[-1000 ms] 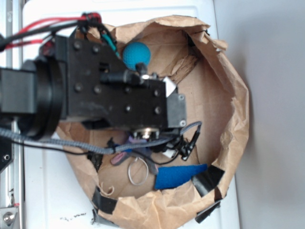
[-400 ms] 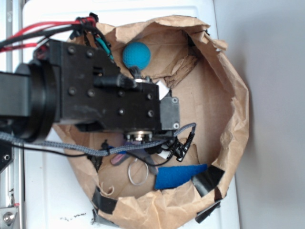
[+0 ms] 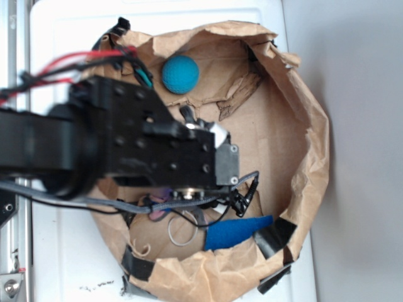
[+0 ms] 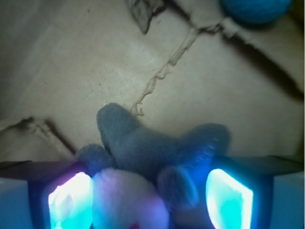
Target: Grab the gray animal.
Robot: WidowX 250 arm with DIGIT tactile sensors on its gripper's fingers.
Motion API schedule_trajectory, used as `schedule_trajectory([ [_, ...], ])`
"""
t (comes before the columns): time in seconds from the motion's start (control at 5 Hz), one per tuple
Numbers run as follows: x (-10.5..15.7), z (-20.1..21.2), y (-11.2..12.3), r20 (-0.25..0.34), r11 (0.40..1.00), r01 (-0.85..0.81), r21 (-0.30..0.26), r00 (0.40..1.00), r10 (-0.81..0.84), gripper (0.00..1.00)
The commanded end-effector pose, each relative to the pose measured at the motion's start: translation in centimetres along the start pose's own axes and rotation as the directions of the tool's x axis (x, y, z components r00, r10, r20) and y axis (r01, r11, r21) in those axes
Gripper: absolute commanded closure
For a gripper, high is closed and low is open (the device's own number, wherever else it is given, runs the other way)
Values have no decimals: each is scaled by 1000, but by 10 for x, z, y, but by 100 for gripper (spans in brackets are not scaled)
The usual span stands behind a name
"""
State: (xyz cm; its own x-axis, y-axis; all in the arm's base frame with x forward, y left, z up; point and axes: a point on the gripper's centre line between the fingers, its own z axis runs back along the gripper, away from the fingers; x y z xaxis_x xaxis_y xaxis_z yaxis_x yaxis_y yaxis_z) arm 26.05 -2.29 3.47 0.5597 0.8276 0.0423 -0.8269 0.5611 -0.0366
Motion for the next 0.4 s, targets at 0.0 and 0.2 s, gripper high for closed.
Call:
schedule_trajectory([
  [0.0,-2,-25,-3,31,999,14,34,999,-15,0],
  [0.2,-2,-23,-1,51,999,-13,30,999,11,100],
])
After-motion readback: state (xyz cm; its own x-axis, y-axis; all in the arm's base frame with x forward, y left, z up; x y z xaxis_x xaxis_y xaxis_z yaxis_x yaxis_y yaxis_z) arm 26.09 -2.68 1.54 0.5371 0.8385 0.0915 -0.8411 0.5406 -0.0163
